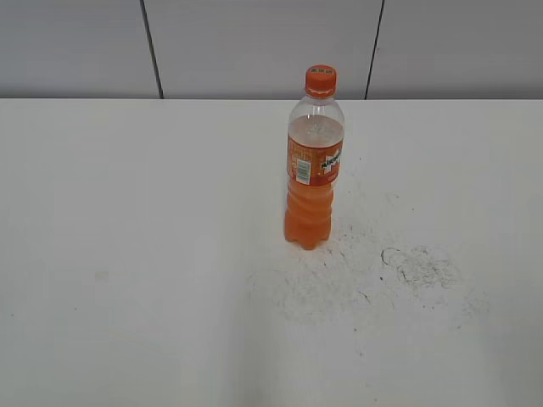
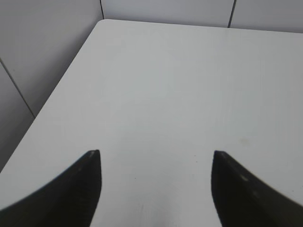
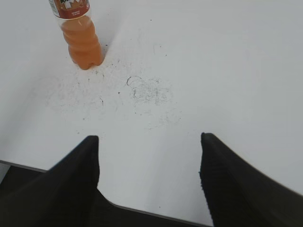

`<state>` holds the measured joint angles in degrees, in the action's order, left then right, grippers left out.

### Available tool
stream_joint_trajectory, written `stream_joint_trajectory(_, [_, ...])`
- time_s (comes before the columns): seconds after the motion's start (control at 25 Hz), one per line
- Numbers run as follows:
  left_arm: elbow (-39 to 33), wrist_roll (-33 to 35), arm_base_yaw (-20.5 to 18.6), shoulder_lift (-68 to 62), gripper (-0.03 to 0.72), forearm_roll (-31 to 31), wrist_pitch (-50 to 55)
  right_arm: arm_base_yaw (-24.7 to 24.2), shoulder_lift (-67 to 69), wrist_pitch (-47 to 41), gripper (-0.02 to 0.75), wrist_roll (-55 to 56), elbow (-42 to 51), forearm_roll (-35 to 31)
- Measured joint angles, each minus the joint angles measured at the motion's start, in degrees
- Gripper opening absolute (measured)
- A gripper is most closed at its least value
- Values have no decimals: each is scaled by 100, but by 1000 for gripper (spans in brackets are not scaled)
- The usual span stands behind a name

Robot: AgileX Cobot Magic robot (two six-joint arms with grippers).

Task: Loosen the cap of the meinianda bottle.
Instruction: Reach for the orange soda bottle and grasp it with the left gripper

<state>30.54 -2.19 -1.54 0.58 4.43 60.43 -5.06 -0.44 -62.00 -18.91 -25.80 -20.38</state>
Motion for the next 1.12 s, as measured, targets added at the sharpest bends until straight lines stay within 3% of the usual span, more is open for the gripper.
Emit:
stream_joint_trajectory(0.36, [0, 4, 0, -44, 559, 6, -5, 0, 0, 0, 493, 0, 0, 0])
stream_joint_trajectory(0.64, [390, 24, 83, -1465, 559, -114, -291, 0, 0, 0, 493, 0, 0, 0])
stream_joint_trajectory(0.92, [399, 69, 431, -2945, 559, -443, -2090, 0, 0, 0, 493, 0, 0, 0])
stream_joint_trajectory(1.12, [-8, 219, 797, -3587, 559, -443, -4534, 0, 0, 0, 493, 0, 0, 0])
